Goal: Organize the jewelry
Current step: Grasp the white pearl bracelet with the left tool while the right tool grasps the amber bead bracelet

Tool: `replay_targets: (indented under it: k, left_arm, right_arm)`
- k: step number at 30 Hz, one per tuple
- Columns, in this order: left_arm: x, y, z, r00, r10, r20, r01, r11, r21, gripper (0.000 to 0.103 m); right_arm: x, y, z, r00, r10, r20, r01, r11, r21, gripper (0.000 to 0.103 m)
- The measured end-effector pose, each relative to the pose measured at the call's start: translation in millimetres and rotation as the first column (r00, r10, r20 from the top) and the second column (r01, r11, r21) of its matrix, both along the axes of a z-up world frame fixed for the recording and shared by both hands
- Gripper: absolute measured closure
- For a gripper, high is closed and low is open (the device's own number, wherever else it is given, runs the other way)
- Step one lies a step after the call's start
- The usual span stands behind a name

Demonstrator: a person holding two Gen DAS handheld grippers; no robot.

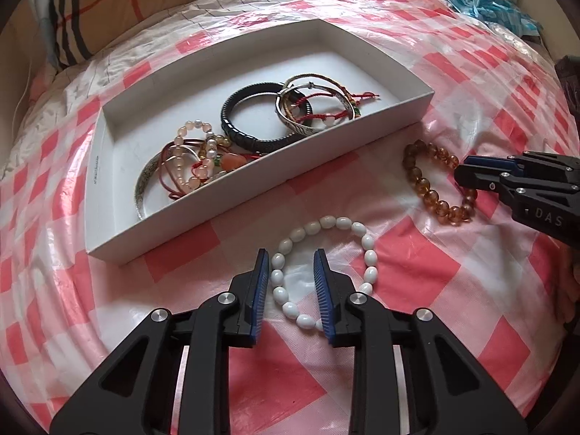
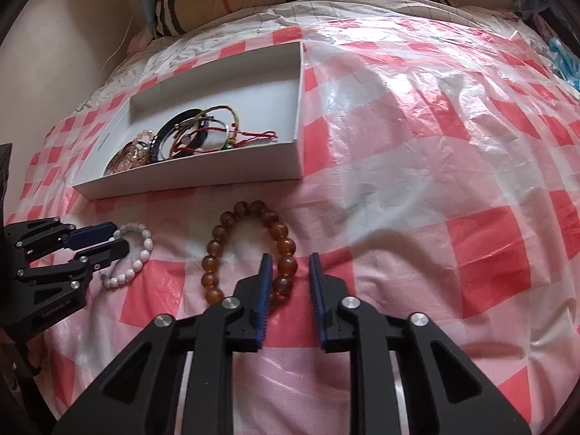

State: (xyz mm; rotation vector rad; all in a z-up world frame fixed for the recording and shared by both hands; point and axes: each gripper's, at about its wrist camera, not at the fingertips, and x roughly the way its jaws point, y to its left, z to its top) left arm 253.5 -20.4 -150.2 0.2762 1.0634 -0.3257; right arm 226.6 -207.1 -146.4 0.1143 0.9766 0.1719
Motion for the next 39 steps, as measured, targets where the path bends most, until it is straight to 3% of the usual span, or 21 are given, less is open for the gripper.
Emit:
replay_targets:
  k: [3, 4, 5, 6, 7, 9, 10, 13, 16, 20, 24, 31, 34, 39]
  left_arm:
    - [3, 0, -4, 0.999, 0.034, 0.024, -0.035, 0.999, 0.032, 0.06]
    - [2, -2, -7, 0.999, 0.038, 0.031, -0.039, 0.998, 0.045, 0.061]
    - [0, -5, -8, 0.999, 0.031, 0.039, -0.034, 0.997, 0.062, 0.062]
    - [-2, -9, -8, 0.999, 0.009, 0.037, -0.011, 0.998, 0.066, 0.079]
    - [-3, -12, -7, 1.0, -0.015, 0.012, 0.015, 0.999, 0.044, 0.095]
    - [-4, -10, 1, 0.999, -0.024, -0.021, 0.023, 0.999, -0.039, 0.096]
    - [-4, -6, 7, 0.999, -0.027, -0.041, 0.022, 0.993, -0.117, 0.096]
    - [-7, 7, 36, 0.999, -0.038, -0.001, 0.036, 0.95, -0.309, 0.096]
    - [-9, 24, 64, 0.997, -0.004, 0.079, 0.038, 0.904, -0.425, 0.096]
    - [-11, 35, 82, 0.983, 0.082, 0.165, 0.002, 0.889, -0.458, 0.096]
    - [-14, 36, 94, 0.958, 0.152, 0.244, -0.029, 0.896, -0.444, 0.096]
    - [-29, 39, 118, 0.917, 0.199, 0.345, -0.013, 0.881, -0.472, 0.096]
    - [-37, 41, 132, 0.895, 0.217, 0.39, 0.007, 0.867, -0.499, 0.096]
    - [-46, 44, 159, 0.837, 0.293, 0.462, -0.009, 0.851, -0.524, 0.096]
  right_arm:
    - [1, 13, -6, 1.0, 0.027, -0.003, -0.027, 0.996, -0.084, 0.071]
    - [0, 20, -6, 0.999, 0.044, 0.001, -0.044, 0.991, -0.127, 0.071]
    - [-1, 26, -6, 0.998, 0.068, 0.0, -0.067, 0.988, -0.137, 0.082]
    - [-1, 25, -6, 0.997, 0.077, -0.009, -0.078, 0.992, -0.101, 0.088]
    - [-1, 20, -6, 0.997, 0.079, -0.023, -0.08, 0.997, -0.024, 0.09]
    - [-1, 4, -5, 0.996, 0.08, -0.045, -0.07, 0.979, 0.193, 0.091]
    - [-1, -5, -3, 0.996, 0.078, -0.038, -0.064, 0.955, 0.29, 0.091]
    - [-6, -27, 11, 0.995, 0.077, 0.057, -0.096, 0.827, 0.554, 0.091]
    - [-11, -33, 25, 0.986, 0.076, 0.15, -0.156, 0.739, 0.655, 0.091]
    - [-15, -31, 38, 0.973, 0.073, 0.218, -0.207, 0.691, 0.693, 0.091]
    - [-14, -26, 46, 0.968, 0.076, 0.239, -0.226, 0.676, 0.701, 0.091]
    - [-19, -26, 60, 0.949, 0.061, 0.309, -0.283, 0.595, 0.752, 0.091]
    - [-18, -28, 71, 0.939, 0.046, 0.341, -0.306, 0.563, 0.768, 0.09]
    - [-9, -22, 95, 0.914, 0.049, 0.404, -0.368, 0.525, 0.768, 0.09]
